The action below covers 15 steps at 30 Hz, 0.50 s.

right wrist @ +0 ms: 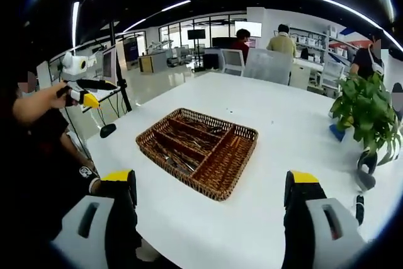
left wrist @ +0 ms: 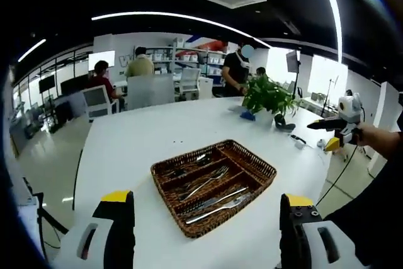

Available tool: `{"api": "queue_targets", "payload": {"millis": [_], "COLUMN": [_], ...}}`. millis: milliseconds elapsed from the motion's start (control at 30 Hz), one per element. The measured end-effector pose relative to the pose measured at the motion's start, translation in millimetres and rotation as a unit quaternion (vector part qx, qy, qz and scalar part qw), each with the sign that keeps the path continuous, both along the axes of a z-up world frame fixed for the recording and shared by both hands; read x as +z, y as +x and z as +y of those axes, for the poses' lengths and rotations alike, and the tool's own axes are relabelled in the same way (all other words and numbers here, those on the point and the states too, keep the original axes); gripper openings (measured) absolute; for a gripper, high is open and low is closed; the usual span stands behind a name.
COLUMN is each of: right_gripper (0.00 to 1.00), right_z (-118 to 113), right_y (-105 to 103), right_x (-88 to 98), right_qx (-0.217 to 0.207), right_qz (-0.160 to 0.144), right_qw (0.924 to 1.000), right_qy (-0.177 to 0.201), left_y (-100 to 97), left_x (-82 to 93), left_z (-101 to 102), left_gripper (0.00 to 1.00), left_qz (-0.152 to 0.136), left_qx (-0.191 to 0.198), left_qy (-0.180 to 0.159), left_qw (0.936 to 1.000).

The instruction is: Arrange the knives, forks, and spoons in their matching storage slots by inserting each utensil handle-first until every utensil is classified and aligned in the correct compartment

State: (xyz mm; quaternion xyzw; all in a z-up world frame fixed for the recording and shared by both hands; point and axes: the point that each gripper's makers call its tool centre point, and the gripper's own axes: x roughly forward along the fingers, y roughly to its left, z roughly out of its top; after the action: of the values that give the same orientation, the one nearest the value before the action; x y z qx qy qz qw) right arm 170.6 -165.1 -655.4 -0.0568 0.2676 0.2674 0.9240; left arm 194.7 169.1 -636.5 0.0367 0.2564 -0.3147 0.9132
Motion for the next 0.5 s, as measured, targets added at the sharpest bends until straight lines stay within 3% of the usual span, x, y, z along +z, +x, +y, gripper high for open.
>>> {"api": "queue_targets", "payload": {"millis": [367,500], "right_gripper": [1.00,1.00], "right_z": [1.2,1.8], "right_y": [-14.4,-14.3], "right_x": [-4.3,-2.2], "right_qx": [0.002,0.003], "right_qz": [0.005,0.007], "right_qw": [1.0000,1.0000], "right_qy": [-0.003,-0.002], "left_y": [-13.7,-17.1], "left_x": [14.6,13.8], "left_z": [23.3,24.8], "left_gripper": [1.00,1.00], "left_qz": [-0.032,-0.027], "left_qx": [0.035,0.035], "left_qy": [0.011,0.016], "left_qw": [0.9988,0.9989]}}
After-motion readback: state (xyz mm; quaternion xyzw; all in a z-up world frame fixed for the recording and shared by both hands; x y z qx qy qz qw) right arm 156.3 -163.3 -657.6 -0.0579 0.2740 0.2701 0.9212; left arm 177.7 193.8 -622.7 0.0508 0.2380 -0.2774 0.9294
